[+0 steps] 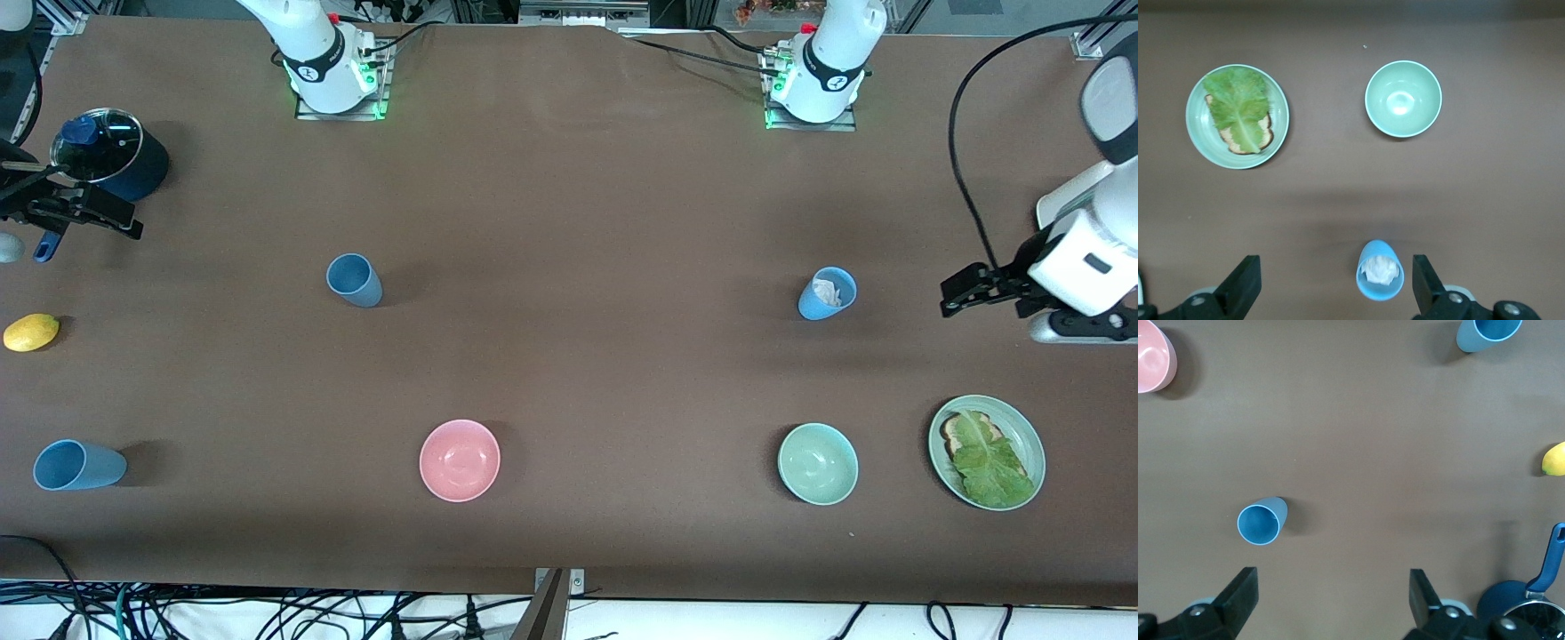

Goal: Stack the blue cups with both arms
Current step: 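Move the left gripper to the blue cup with tissue and grasp it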

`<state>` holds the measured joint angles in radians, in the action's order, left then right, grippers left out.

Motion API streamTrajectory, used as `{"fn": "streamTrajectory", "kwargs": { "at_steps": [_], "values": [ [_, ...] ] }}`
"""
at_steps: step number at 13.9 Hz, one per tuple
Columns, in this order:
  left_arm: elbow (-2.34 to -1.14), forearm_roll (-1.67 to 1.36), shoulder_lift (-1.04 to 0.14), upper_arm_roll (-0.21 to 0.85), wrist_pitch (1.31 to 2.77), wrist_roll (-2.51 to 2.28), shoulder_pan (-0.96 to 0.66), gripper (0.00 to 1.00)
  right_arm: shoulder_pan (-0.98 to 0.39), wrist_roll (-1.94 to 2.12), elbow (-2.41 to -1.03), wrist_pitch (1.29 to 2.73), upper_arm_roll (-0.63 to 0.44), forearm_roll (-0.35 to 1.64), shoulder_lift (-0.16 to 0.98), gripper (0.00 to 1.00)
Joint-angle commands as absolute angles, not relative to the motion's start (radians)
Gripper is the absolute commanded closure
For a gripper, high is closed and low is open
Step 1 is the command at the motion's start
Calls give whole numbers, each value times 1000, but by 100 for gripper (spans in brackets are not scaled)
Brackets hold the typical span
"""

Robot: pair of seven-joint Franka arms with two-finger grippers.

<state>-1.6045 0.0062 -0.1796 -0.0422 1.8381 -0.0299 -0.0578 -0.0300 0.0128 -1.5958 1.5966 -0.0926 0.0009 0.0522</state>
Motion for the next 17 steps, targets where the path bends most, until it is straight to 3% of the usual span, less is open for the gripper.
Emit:
{"fn": "streamTrajectory", "kwargs": {
  "at_steps": [1, 10, 17],
  "values": [
    [-1753, -8, -114, -32, 1946, -48, -55, 0, -28, 15, -1603, 1585, -94, 15, 38, 0],
    [-2109, -8, -22, -20, 2232, -48, -54, 0, -28, 15, -1603, 1585, -95, 15, 40, 0],
    [-2273, 6, 55, 38, 2229, -51, -40, 0, -28, 14, -1603, 1585, -95, 15, 40, 0]
  ]
}}
